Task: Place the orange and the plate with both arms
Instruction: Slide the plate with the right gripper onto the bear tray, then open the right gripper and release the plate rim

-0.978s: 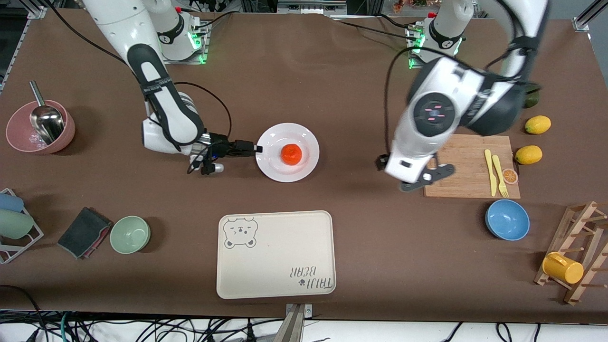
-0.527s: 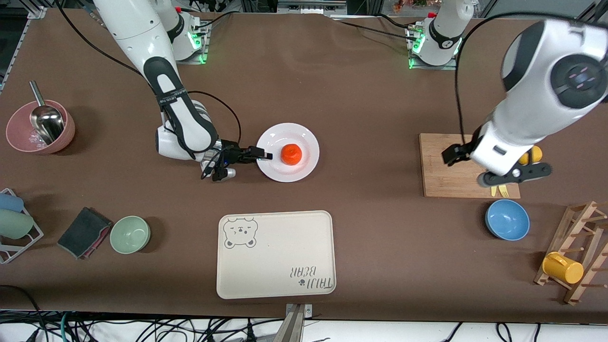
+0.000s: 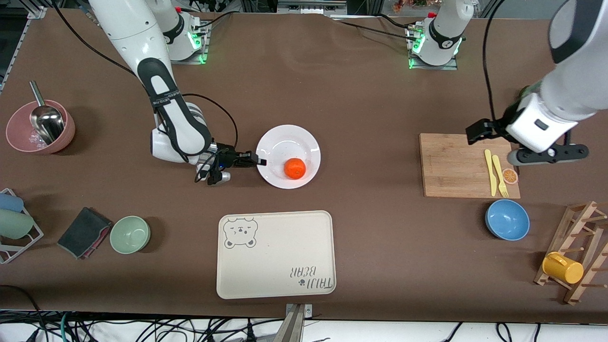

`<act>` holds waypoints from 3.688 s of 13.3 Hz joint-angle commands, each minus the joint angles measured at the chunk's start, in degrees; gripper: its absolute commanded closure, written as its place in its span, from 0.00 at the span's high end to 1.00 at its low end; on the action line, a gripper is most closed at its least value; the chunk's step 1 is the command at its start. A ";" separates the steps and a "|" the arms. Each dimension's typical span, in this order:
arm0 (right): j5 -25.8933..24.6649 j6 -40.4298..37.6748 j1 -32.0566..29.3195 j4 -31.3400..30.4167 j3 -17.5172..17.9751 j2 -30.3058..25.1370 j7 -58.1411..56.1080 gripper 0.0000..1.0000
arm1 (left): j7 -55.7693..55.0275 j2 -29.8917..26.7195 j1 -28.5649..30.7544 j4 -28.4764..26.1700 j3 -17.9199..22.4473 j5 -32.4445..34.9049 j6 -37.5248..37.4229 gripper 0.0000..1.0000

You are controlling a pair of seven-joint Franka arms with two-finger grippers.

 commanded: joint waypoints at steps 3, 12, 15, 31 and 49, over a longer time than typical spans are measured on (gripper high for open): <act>0.75 -0.01 -3.19 4.48 0.14 0.55 -0.87 0.00 | 8.22 -14.10 0.49 -19.37 2.29 -1.50 12.04 1.00; 1.36 0.51 -10.22 25.03 0.23 11.95 0.10 0.00 | 8.75 -12.64 1.28 -17.74 3.25 -1.23 11.78 1.00; 3.65 1.65 -10.40 32.24 0.06 16.79 1.06 0.00 | 8.84 -12.55 0.75 -17.83 4.49 -0.36 13.72 1.00; 1.19 8.78 -10.23 39.47 0.05 22.87 -0.52 1.00 | 9.46 -12.46 1.81 -14.84 4.49 1.40 12.93 1.00; -40.09 -9.65 -10.66 37.36 -7.67 10.67 0.97 1.00 | 9.45 -11.05 3.21 -12.55 4.05 1.49 12.76 1.00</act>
